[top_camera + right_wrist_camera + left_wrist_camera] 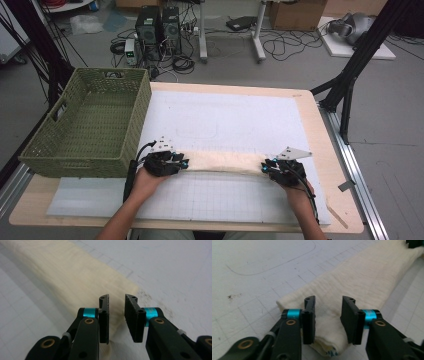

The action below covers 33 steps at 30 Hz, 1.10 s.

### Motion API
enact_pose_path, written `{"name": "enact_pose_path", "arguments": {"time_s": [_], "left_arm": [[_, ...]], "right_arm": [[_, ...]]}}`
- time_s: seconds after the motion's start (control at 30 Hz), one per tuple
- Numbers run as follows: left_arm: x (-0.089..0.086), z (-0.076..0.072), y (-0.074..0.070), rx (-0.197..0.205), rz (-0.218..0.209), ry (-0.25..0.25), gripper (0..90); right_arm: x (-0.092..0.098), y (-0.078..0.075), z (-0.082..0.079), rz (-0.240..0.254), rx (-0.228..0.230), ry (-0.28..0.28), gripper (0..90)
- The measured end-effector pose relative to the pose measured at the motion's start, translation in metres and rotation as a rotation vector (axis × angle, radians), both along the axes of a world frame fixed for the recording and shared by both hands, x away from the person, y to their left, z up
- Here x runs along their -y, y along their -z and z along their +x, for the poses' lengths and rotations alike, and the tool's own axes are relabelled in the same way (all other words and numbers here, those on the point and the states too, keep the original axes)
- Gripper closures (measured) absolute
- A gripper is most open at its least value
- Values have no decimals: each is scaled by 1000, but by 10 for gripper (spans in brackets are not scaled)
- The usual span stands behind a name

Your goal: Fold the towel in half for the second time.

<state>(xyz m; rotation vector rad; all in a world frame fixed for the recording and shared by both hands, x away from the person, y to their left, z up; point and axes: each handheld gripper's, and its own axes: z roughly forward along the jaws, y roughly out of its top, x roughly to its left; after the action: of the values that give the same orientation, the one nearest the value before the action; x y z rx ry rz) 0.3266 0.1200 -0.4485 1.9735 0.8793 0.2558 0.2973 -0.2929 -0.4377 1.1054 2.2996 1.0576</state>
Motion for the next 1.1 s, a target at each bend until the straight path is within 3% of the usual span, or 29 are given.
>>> {"name": "enact_pose_path", "arguments": {"time_s": [0.1,0.23,0.3,0.43,0.57,0.7,0.8,0.9,1.0,1.1], "left_arm": [[-1,-1,-5,22,-28,-24,556],[1,-3,-8,45,-54,6,589],[4,-3,-6,45,-14,31,660],[9,-5,0,65,123,48,758],[9,-9,0,116,173,41,805],[8,-10,0,132,191,21,809],[8,-10,1,131,183,15,804],[5,-9,1,119,160,10,784],[0,-8,-2,95,84,-14,702],[-7,-7,-6,106,6,-57,609]], "right_arm": [[7,4,-2,3,1,9,732],[1,6,-3,-27,8,2,728],[0,6,-4,-44,17,2,716],[-4,7,-6,-100,48,-4,701],[-6,6,-7,-140,68,-4,696],[-5,6,-9,-144,65,2,694],[-6,6,-9,-158,72,5,685],[-2,5,-9,-123,46,22,629],[5,3,-9,-65,50,30,560],[11,-2,-11,-22,95,50,481]]}}
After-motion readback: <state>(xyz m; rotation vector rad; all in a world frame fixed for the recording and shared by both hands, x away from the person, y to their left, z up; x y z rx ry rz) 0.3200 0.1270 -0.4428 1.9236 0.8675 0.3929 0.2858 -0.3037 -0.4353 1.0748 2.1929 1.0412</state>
